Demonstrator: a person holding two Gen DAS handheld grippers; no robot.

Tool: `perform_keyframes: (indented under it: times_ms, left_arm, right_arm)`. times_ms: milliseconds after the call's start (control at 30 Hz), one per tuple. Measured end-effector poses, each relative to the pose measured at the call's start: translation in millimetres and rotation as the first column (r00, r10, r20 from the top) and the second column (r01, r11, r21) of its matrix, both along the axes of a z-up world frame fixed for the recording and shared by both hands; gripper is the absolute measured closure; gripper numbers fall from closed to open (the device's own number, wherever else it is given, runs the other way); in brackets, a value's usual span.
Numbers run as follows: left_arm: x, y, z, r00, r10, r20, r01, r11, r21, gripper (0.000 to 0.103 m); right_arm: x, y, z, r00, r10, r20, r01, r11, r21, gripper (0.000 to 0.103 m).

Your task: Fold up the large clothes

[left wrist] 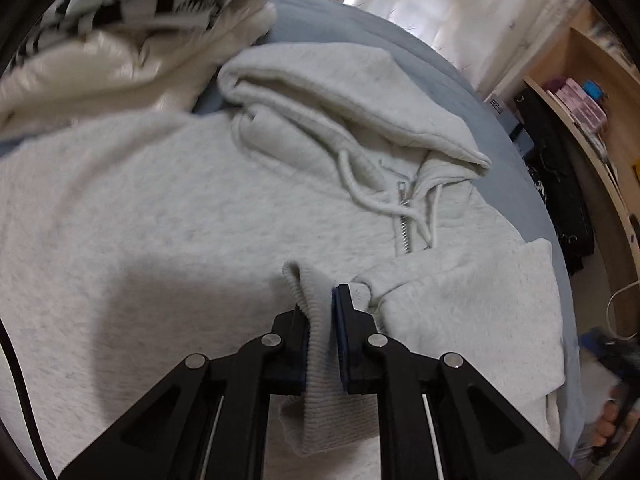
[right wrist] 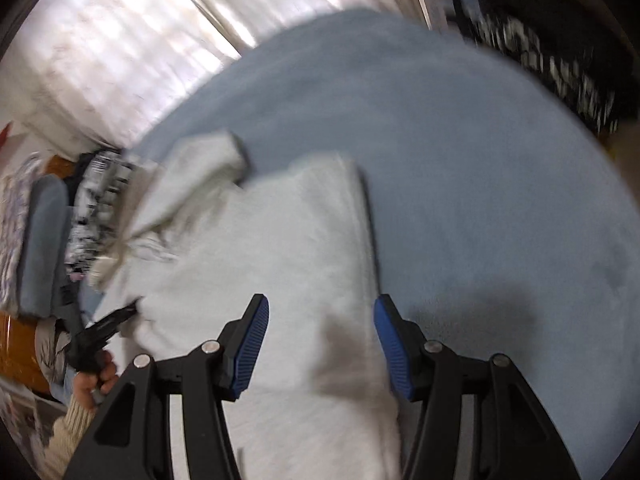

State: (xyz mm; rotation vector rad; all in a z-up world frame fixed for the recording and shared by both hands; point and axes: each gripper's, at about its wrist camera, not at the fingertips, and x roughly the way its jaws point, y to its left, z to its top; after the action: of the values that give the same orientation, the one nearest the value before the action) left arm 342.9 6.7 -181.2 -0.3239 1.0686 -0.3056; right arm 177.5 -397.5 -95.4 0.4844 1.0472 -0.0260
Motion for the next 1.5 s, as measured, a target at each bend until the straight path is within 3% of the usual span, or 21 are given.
perform_keyframes:
  times_ms: [167, 200, 233, 300, 333, 400, 467, 500, 600, 667, 833, 933, 1000, 1033, 1067, 1167, 1200, 1267, 1367, 1433, 1500]
  left_arm:
    - [2, -2, 4, 1.000, -0.010, 0.012, 0.010, 1.000, 0.001, 0.096]
    - [3, -3, 9, 1.000, -0.007, 0.018, 0.007, 1.000, 0.000, 0.096]
    - [2, 2, 13, 1.000, 0.000, 0.030, 0.000, 1.000, -0.007, 0.097]
    - [0, 3, 25, 0.996, 0.029, 0.088, -0.027, 0.999, -0.029, 0.097]
    - [-1, 5, 26, 0.993, 0.039, 0.115, -0.037, 0.999, -0.019, 0.097]
    - [3, 4, 12, 0.996, 0.042, 0.081, -0.045, 0.998, 0.032, 0.096]
    - [3, 4, -8, 0.999, 0.031, 0.012, -0.032, 0.998, 0.058, 0.092]
    - [0, 7, -10, 1.000, 0.028, 0.014, -0.028, 0.999, 0.041, 0.091]
    - [-4, 19, -4, 1.000, 0.018, 0.005, -0.018, 0.999, -0.039, 0.071]
    - [-2, 28, 2, 1.000, 0.028, -0.007, -0.028, 0.996, -0.087, 0.058]
    - [10, 29, 10, 0.998, 0.055, 0.014, -0.054, 0.996, -0.077, 0.057]
    - [20, 14, 1, 1.000, 0.015, -0.018, -0.016, 0.999, -0.044, 0.058]
    - [19, 3, -3, 1.000, -0.003, -0.008, 0.004, 0.999, 0.040, 0.073]
    - [22, -2, -5, 1.000, 0.001, 0.002, -0.002, 0.997, 0.074, 0.098]
    - [22, -3, -4, 1.000, 0.006, 0.011, -0.007, 0.996, 0.094, 0.097]
    - [16, 5, 7, 0.993, 0.076, 0.087, -0.085, 0.991, 0.099, 0.098]
    - [17, 6, 3, 0.993, 0.084, 0.082, -0.094, 0.988, 0.119, 0.098]
    - [19, 6, -14, 0.995, 0.092, 0.042, -0.097, 0.984, 0.150, 0.098]
    - [13, 7, -12, 0.994, 0.092, 0.064, -0.100, 0.986, 0.132, 0.094]
    - [4, 17, -3, 0.995, 0.089, 0.050, -0.095, 0.987, 0.130, 0.085]
    - [0, 23, 10, 0.992, 0.108, 0.064, -0.117, 0.982, 0.150, 0.071]
  right_arm:
    - [38, -2, -55, 0.994, 0.015, -0.105, -0.018, 0.999, -0.034, 0.048]
    - [40, -3, -63, 0.993, 0.013, -0.113, -0.014, 1.000, -0.009, 0.058]
    - [41, -3, -65, 0.994, 0.019, -0.108, -0.018, 1.000, 0.007, 0.084]
    - [37, 1, -54, 0.998, 0.023, -0.051, -0.023, 1.000, -0.016, 0.087]
    - [30, 3, -47, 1.000, 0.017, 0.001, -0.017, 0.998, -0.054, 0.088]
    - [29, 3, -62, 0.999, 0.014, -0.043, -0.017, 0.997, -0.081, 0.086]
    - [29, -2, -71, 0.998, 0.025, -0.062, -0.028, 0.998, -0.052, 0.083]
    - [29, -10, -65, 0.998, 0.026, -0.052, -0.026, 1.000, 0.004, 0.075]
    - [31, -30, -52, 1.000, 0.011, -0.019, -0.009, 0.993, 0.118, 0.051]
    - [37, -43, -42, 1.000, -0.023, 0.010, 0.022, 0.992, 0.124, 0.045]
    - [80, -61, -44, 0.996, -0.086, 0.027, 0.078, 0.971, 0.225, 0.045]
    - [109, -52, -57, 0.997, -0.073, 0.001, 0.071, 0.975, 0.211, 0.045]
    - [121, -40, -64, 0.999, -0.050, -0.004, 0.050, 0.981, 0.186, 0.048]
    - [124, -35, -64, 0.999, -0.039, 0.001, 0.038, 0.987, 0.159, 0.075]
    - [126, -30, -62, 1.000, -0.024, 0.003, 0.024, 0.993, 0.118, 0.092]
    - [116, -26, -45, 0.995, -0.006, 0.095, 0.006, 1.000, -0.006, 0.091]
    - [116, -31, -52, 0.997, -0.018, 0.080, 0.019, 1.000, -0.023, 0.091]
    - [119, -39, -80, 0.999, -0.042, -0.002, 0.042, 0.999, 0.014, 0.091]
    - [114, -39, -75, 0.998, -0.068, 0.017, 0.068, 0.997, 0.040, 0.081]
    - [110, -35, -63, 0.998, -0.068, -0.001, 0.068, 0.998, 0.011, 0.074]
    - [100, -30, -44, 0.997, -0.068, 0.025, 0.070, 0.994, -0.080, 0.074]
